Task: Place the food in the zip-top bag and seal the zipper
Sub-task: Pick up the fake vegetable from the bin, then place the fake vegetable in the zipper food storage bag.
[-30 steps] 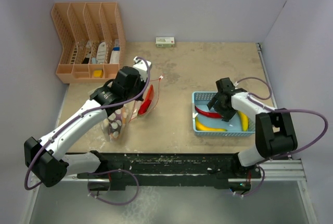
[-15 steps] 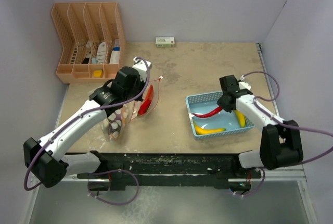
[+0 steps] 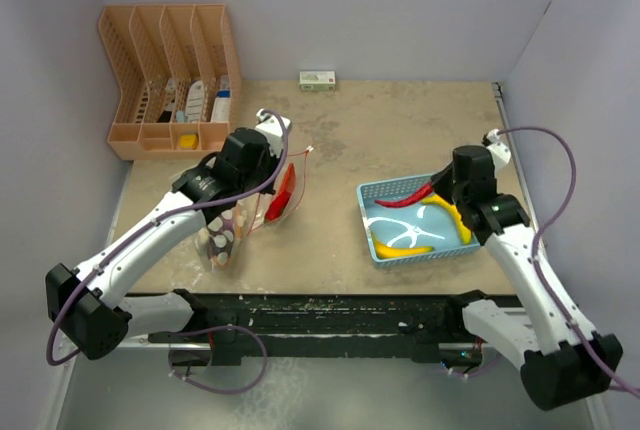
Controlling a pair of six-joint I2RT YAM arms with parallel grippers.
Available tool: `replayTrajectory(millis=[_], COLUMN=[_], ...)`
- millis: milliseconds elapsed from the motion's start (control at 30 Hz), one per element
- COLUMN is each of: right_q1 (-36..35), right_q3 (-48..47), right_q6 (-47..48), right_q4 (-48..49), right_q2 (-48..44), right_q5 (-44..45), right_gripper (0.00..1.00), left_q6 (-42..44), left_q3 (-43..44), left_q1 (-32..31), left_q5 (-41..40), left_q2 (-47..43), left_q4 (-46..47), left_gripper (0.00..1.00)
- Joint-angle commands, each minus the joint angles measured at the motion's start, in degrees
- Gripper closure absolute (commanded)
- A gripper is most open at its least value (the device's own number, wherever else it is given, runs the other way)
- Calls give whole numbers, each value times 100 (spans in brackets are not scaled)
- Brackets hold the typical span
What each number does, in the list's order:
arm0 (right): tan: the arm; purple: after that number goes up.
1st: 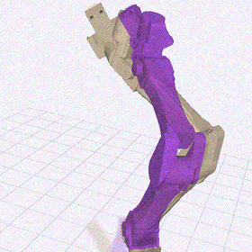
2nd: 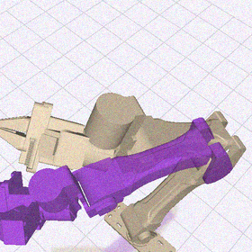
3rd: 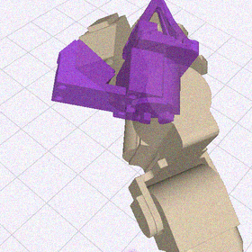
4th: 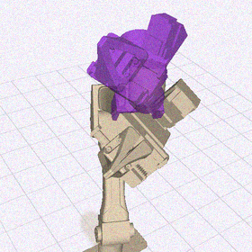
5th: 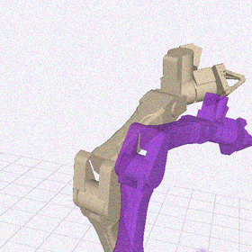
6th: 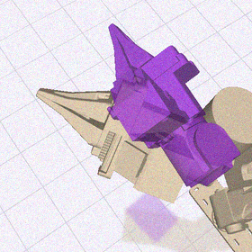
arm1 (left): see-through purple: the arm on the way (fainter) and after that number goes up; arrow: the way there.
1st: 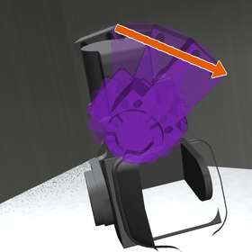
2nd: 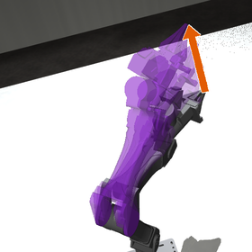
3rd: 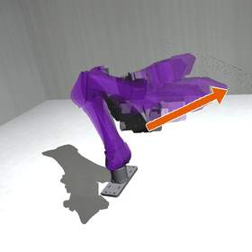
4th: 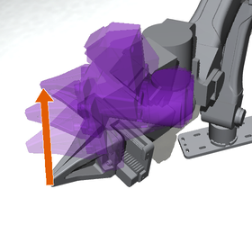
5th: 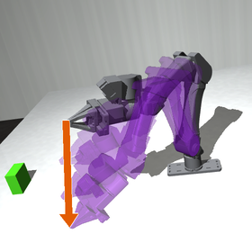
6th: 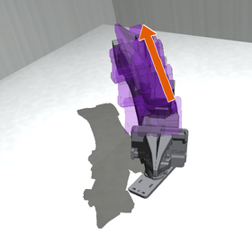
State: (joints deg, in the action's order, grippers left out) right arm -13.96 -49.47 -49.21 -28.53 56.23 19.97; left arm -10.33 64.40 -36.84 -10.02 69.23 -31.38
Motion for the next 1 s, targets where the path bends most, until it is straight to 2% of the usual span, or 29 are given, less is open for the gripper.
replayTrajectory(millis=[0, 233, 667, 967], right_q1=[-365, -1658, -3765, -4371], right_q3=[-941, -1770, -2660, -2872], right_q6=[286, 396, 1147, 1843], right_q4=[253, 925, 1531, 2192], right_q2=[-471, 59, 1447, 2161], right_q5=[-189, 41, 1772, 2827], right_gripper=[100, 100, 100, 100], left_q6=[-11, -98, -118, -115], left_q3=[200, 261, 336, 419], left_q1=[-2, -7, -7, -12], left_q5=[65, 134, 185, 246], left_q2=[59, 175, 325, 343], left_q4=[195, 246, 220, 157], left_gripper=[100, 100, 100, 100])
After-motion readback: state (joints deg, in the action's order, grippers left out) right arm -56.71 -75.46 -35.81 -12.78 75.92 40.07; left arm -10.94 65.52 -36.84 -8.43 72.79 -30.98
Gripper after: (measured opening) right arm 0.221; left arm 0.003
